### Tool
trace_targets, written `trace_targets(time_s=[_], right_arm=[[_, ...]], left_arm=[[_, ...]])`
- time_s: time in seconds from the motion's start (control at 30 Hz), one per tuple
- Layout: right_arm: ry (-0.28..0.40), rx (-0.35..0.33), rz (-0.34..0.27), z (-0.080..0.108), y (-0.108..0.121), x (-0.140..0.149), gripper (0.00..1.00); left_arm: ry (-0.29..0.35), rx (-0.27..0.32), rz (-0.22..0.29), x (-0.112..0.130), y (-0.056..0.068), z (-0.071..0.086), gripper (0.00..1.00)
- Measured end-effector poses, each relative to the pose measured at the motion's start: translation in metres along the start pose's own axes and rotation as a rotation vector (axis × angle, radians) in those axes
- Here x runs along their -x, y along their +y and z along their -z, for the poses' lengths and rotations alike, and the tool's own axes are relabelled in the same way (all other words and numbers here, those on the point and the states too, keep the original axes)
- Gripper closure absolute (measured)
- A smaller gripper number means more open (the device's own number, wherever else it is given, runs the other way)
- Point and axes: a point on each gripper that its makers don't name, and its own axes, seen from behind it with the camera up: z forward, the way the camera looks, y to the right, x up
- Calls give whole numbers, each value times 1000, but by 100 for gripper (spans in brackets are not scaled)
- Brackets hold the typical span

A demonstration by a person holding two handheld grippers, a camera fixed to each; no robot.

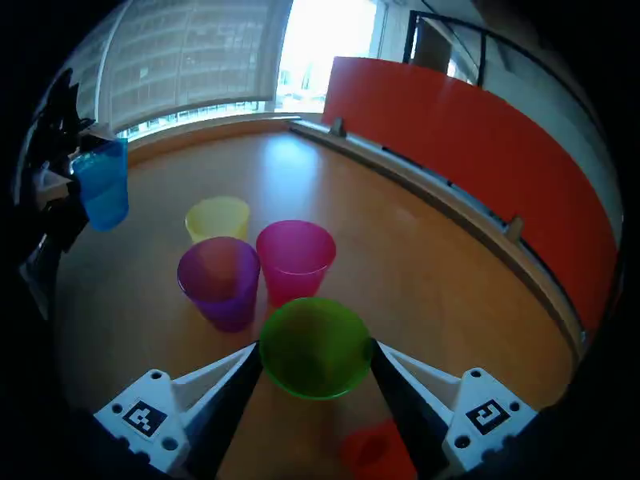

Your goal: Pour water

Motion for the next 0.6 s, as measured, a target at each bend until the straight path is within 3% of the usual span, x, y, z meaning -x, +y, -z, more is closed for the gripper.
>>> trace_targets(time_s=[0.6], right_arm=[[261, 31, -86, 51, -16, -48, 5]], left_arm=[[12, -6, -7, -6, 4, 4, 13]])
